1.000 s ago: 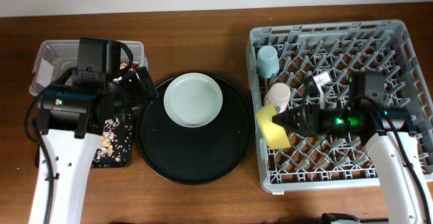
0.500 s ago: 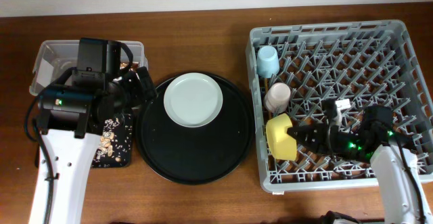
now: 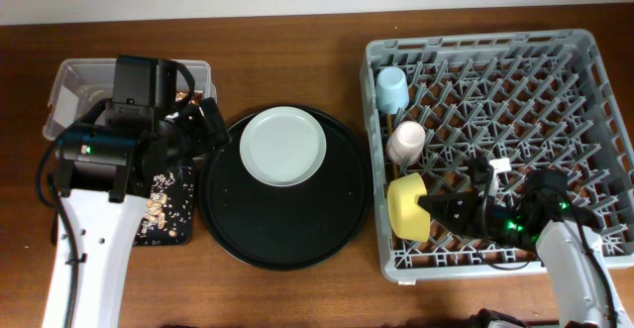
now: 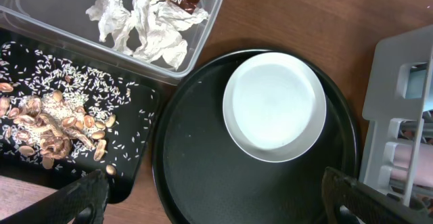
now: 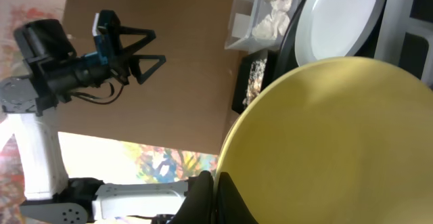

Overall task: Sort waste into correct bins and load items into the dishwasher rack
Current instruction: 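Carry the yellow bowl into the rack's front-left area and release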

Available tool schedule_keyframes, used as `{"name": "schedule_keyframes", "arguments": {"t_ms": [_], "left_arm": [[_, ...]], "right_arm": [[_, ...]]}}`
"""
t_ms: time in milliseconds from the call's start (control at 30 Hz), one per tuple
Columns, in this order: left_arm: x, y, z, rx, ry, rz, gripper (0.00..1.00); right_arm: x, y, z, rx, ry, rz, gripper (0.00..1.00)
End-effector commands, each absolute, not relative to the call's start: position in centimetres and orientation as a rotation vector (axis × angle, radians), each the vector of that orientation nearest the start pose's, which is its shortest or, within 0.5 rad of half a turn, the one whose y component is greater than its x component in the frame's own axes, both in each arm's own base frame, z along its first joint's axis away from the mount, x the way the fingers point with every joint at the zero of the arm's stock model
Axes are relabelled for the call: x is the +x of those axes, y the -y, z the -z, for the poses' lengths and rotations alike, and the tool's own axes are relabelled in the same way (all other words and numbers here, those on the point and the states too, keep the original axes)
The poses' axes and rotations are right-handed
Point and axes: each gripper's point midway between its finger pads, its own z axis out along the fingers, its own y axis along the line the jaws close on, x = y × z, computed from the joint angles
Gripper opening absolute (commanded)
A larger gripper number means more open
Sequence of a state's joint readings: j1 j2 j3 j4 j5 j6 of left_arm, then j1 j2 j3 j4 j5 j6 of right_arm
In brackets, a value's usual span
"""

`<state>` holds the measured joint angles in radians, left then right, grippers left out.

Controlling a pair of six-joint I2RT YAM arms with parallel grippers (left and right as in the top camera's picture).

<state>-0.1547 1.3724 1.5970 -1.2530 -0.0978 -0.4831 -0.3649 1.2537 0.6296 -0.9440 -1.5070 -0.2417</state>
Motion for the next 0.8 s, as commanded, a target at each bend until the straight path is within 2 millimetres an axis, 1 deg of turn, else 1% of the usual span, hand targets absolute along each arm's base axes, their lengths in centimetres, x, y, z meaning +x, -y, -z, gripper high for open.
{"name": "schedule_keyframes", "arguments": {"t_ms": [0,67,133,167,200,267,300,333,367,400,433,467,500,533,600,633,700,733,767], "left_arm": [[31.9,3.1,-28.3,-0.455,-2.532,0.106,0.99],[31.9,3.1,-28.3,-0.455,-2.532,0.106,0.99],[31.9,3.1,-28.3,-0.455,-2.532,0.106,0.99],[31.9,3.1,-28.3,-0.455,-2.532,0.106,0.99],[31.9,3.1,-28.3,-0.455,-2.532,0.106,0.99],[31.9,3.1,-28.3,-0.454,-2.532,0.106,0.99],[31.9,3.1,-28.3,-0.455,-2.532,0.106,0.99],[31.9,3.1,-28.2,-0.455,-2.533,0.106,0.99],[31.9,3.1,-28.2,-0.454,-2.533,0.106,0.99],[31.9,3.1,-28.2,-0.454,-2.532,0.106,0.99],[31.9,3.1,-28.2,-0.455,-2.532,0.106,0.99],[31.9,3.1,-28.3,-0.455,-2.532,0.106,0.99],[31.9,3.1,-28.2,-0.455,-2.532,0.106,0.99],[31.9,3.1,-28.3,-0.455,-2.532,0.106,0.99],[31.9,3.1,-28.3,-0.454,-2.532,0.106,0.99],[31.9,3.1,-28.3,-0.454,-2.532,0.106,0.99],[31.9,3.1,-28.2,-0.455,-2.532,0.106,0.99],[31.9,3.1,-28.2,-0.454,-2.532,0.106,0.99],[31.9,3.1,-28.3,-0.454,-2.532,0.106,0.99]], "right_arm": [[22.1,-9.8,-16.6,0.115,-2.058,-1.780,0.04],[23.1,-8.9,-16.8,0.133,-2.031,-1.761,0.05],[23.5,-8.0,-17.0,0.165,-2.007,-1.736,0.17],[23.6,-7.6,-17.0,0.178,-1.999,-1.728,0.29],[23.9,-7.3,-17.2,0.181,-1.990,-1.717,0.42],[24.5,-7.0,-18.0,0.150,-1.981,-1.695,0.50],[25.1,-6.7,-18.9,0.120,-1.980,-1.663,0.58],[25.8,-6.1,-19.3,0.140,-2.043,-1.602,0.58],[26.3,-5.7,-19.2,0.159,-2.106,-1.535,0.58],[26.7,-4.7,-19.2,0.194,-2.228,-1.397,0.51],[26.6,-3.7,-19.4,0.232,-2.337,-1.270,0.43],[25.5,-2.6,-20.2,0.266,-2.477,-1.107,0.36],[24.6,-2.6,-21.0,0.264,-2.523,-1.067,0.26],[23.1,-3.3,-21.9,0.195,-2.535,-1.067,0.04],[20.0,-4.5,-22.2,0.123,-2.590,-1.075,0.04],[18.9,-5.0,-22.3,0.105,-2.607,-1.081,0.04],[16.4,-5.1,-21.6,0.117,-2.695,-1.001,0.04],[15.5,-4.8,-21.2,0.117,-2.735,-0.939,0.04],[15.2,-4.6,-21.1,0.114,-2.745,-0.906,0.04]]}}
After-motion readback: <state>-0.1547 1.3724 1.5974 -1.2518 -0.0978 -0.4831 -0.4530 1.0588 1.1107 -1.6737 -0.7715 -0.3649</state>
